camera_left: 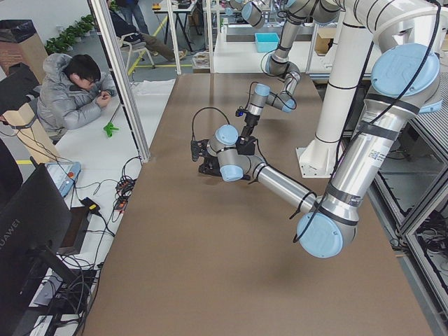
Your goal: Fold clothes
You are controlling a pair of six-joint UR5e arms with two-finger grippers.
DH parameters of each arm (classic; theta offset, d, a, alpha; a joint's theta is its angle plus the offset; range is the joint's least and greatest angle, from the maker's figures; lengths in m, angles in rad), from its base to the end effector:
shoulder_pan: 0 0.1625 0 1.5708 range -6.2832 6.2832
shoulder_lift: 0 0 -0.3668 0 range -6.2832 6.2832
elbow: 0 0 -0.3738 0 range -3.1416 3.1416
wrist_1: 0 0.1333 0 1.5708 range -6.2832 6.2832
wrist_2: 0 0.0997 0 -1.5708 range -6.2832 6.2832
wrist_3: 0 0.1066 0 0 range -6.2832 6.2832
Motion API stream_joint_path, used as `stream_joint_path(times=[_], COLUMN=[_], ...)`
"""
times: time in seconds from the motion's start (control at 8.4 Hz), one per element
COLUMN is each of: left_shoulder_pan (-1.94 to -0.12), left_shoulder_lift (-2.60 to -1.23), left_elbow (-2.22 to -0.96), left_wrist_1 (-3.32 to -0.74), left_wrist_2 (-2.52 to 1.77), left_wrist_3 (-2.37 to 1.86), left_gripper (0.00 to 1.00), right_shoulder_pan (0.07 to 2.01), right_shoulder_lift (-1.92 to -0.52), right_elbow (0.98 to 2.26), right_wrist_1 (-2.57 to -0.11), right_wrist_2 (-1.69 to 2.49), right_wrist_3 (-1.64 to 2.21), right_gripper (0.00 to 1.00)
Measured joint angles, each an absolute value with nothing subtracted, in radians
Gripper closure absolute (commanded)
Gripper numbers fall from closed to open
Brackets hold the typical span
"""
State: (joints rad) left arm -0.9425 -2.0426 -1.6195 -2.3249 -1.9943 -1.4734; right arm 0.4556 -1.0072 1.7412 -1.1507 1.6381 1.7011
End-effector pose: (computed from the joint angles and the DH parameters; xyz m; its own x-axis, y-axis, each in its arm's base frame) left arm 0.2879 -0.5486 0.2363 0.2200 -0.1520 -0.9636 0.4874 0.8728 -0.0264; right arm -0.4933 -0.3822 0.1741 0.3105 0.2965 0.9031 -0.4278 0.8921 -0.1458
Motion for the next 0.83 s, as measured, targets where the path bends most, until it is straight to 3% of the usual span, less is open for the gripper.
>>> stream_joint_path(times=[0.83], left_shoulder_pan=[-0.96], left_shoulder_lift=[-2.035], left_elbow=[-1.549], left_wrist_1=[-2.355], left_wrist_2=[-1.992], left_wrist_3=[-1.454], left_gripper=[0.0], right_shoulder_pan=[0.455], right_shoulder_lift=[-0.884], right_elbow=[1.509], right_wrist_1=[-1.211], right_wrist_2=[1.618], right_wrist_3=[1.489], right_gripper=[0.06])
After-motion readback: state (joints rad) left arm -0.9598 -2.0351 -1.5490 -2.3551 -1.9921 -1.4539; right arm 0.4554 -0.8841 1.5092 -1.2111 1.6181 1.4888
